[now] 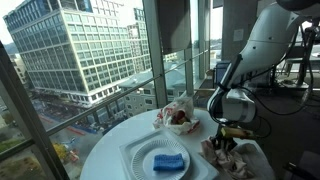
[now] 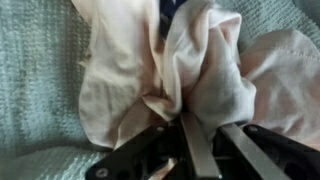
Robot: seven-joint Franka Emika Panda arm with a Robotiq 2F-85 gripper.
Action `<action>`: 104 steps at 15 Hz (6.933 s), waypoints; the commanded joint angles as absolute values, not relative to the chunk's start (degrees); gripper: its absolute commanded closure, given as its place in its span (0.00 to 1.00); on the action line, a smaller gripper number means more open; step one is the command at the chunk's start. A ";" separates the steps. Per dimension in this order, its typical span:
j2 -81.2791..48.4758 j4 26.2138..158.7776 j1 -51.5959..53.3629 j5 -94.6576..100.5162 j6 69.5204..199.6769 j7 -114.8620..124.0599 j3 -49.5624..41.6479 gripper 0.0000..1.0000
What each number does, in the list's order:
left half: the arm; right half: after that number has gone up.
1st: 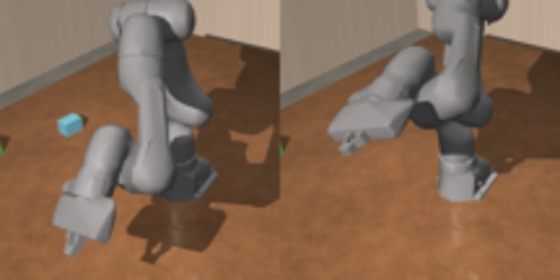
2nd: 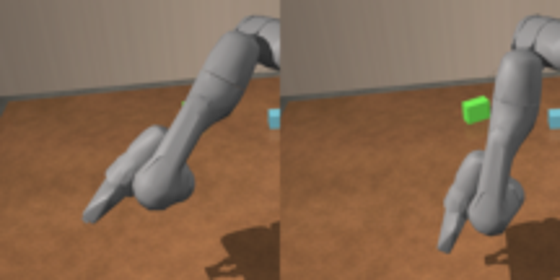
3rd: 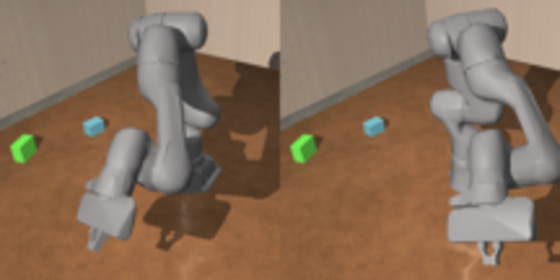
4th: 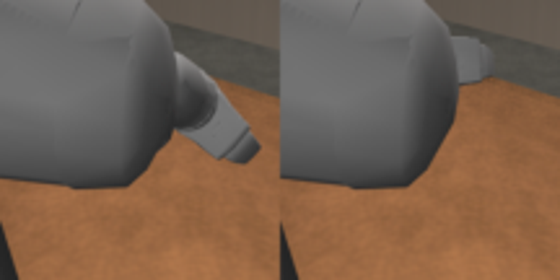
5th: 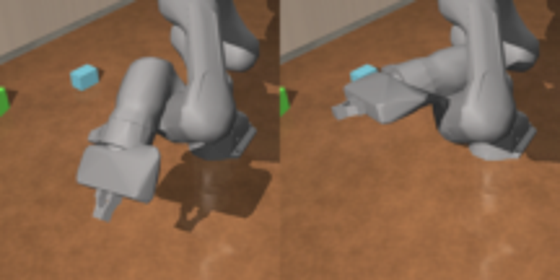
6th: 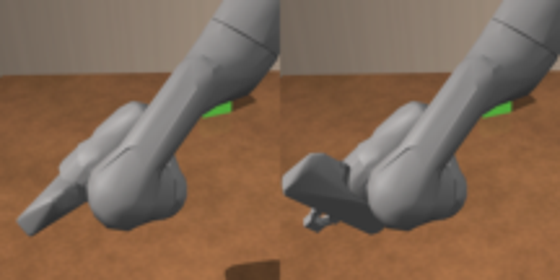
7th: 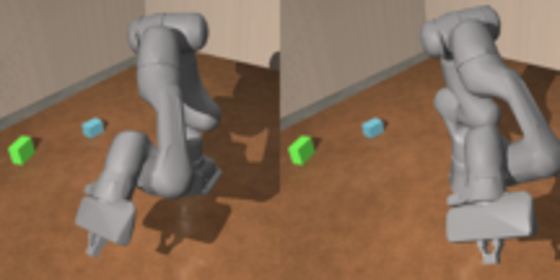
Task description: Put the pink shirt on the white towel, wrap up the pink shirt with the towel
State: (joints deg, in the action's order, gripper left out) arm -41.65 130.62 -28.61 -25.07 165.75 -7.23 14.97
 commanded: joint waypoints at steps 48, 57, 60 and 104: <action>-19.99 144.37 -15.41 -19.86 161.82 0.78 -0.83 0.00; -32.45 147.54 -6.56 3.21 170.93 -1.83 -15.73 0.00; -35.42 147.42 -4.90 7.33 180.91 -3.60 -19.07 0.00; -41.41 134.25 26.82 -10.57 190.23 3.13 -40.10 1.00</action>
